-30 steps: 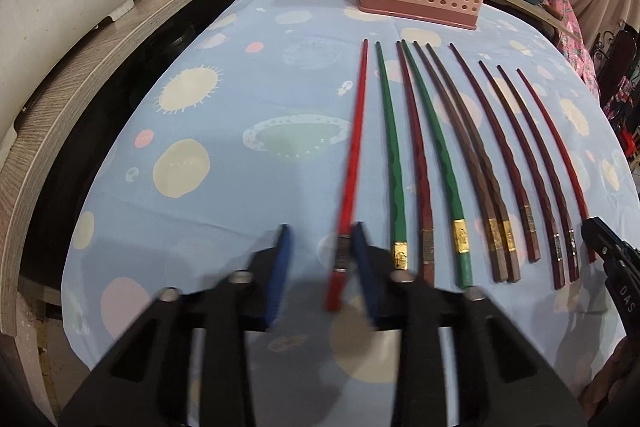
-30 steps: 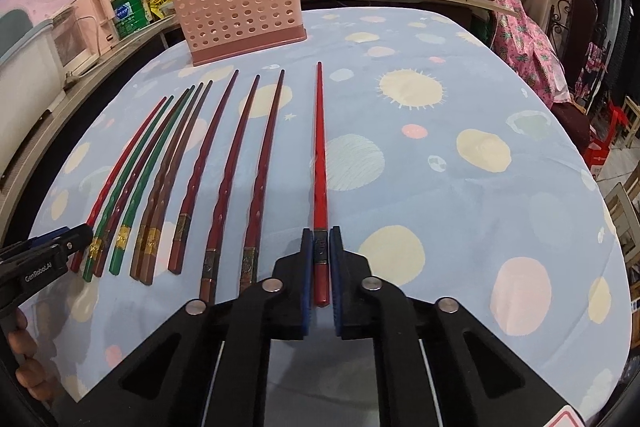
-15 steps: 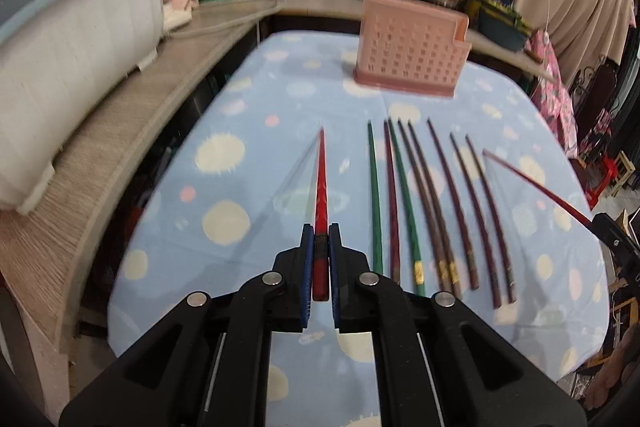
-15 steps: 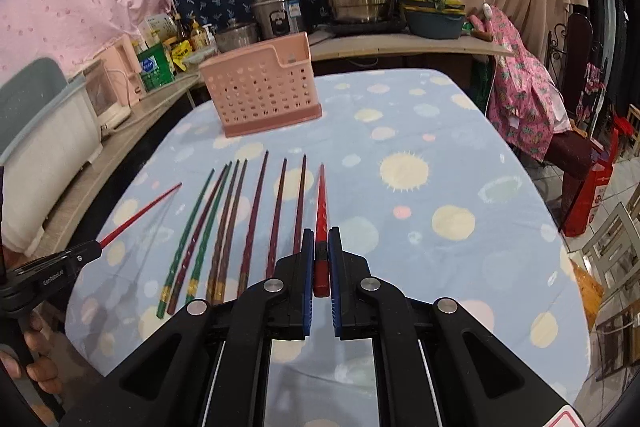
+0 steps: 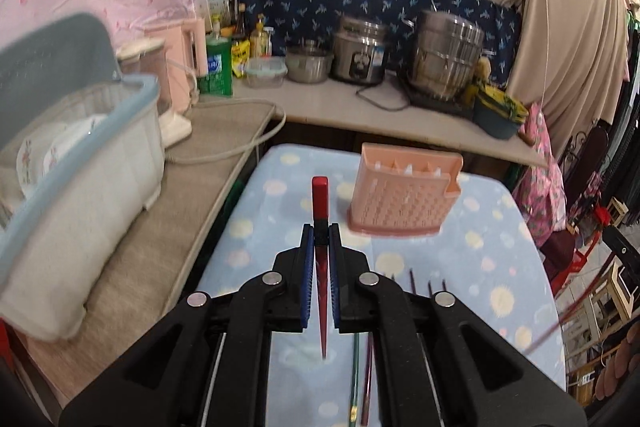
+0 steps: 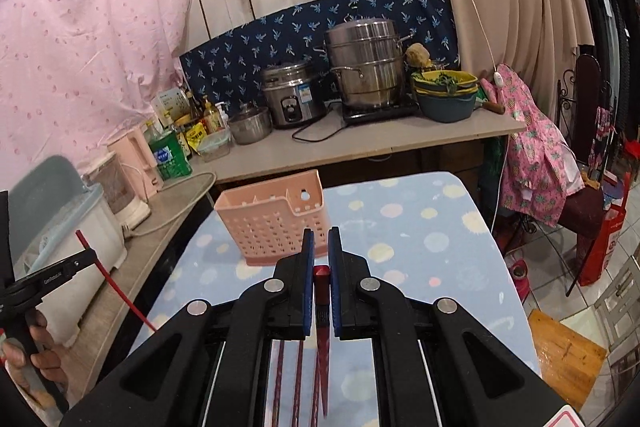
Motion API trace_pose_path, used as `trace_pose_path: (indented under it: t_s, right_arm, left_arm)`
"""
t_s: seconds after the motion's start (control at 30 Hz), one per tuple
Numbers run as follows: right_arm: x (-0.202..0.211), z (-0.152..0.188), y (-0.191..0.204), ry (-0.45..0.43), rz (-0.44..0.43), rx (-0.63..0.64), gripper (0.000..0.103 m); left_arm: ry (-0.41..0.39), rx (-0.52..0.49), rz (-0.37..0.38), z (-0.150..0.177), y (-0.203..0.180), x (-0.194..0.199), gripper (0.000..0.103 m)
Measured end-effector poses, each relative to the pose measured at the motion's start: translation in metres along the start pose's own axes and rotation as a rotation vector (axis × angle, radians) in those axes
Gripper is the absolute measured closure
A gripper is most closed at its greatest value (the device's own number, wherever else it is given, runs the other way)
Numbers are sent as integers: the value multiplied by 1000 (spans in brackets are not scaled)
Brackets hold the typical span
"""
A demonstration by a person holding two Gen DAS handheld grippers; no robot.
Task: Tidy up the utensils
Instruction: 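Lift both red chopsticks and lower them into the pink basket with both grippers, then open both grippers to release the red chopsticks in the basket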
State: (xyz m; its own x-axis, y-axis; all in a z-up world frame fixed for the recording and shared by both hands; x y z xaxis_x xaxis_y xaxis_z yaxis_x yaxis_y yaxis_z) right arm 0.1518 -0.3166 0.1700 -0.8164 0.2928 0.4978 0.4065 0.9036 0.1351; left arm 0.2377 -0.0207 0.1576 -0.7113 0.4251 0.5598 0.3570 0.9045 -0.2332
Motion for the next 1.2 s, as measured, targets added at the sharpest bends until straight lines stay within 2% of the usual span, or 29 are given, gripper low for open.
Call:
trace_pose_path:
  t_s: [0.37,0.57,0.73,0.87,1.2]
  right_arm:
    - [-39,-123,33,-176,-50,-57,96]
    - [-80,-171,55,-216,-43,-51,96]
    - [-120,-184,70,-215,-30,-13,96]
    - [-152,-183,75,-189,-34,-12,96]
    - [-220,-121,73,-53,-15,22,96]
  left_arm:
    - [-219,-1,33,-134,-34,-7,96]
    - [-263,-4,38,-180,-49,-43,96]
    - [-251,-18,40,-191,-54,-85,96]
    - [-215,-19,40,-185,-54,-115,96]
    - [-110,8,17,-142,-32,-170,96]
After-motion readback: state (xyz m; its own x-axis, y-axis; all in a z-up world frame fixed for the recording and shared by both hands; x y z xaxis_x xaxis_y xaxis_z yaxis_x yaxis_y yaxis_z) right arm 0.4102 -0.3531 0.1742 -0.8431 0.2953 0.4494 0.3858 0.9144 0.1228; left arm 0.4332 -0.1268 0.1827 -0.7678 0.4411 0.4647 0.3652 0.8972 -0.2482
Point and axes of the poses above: each gripper's, at about its wrist camera, not at the fingertips, and x roughly against the way its jaws point, y to its left, z to its underside, the point moved 10 cm from there along -x, roughly the way its jaws point, and after that the axes turned 12 degrees about z, right-handed, at the moved point
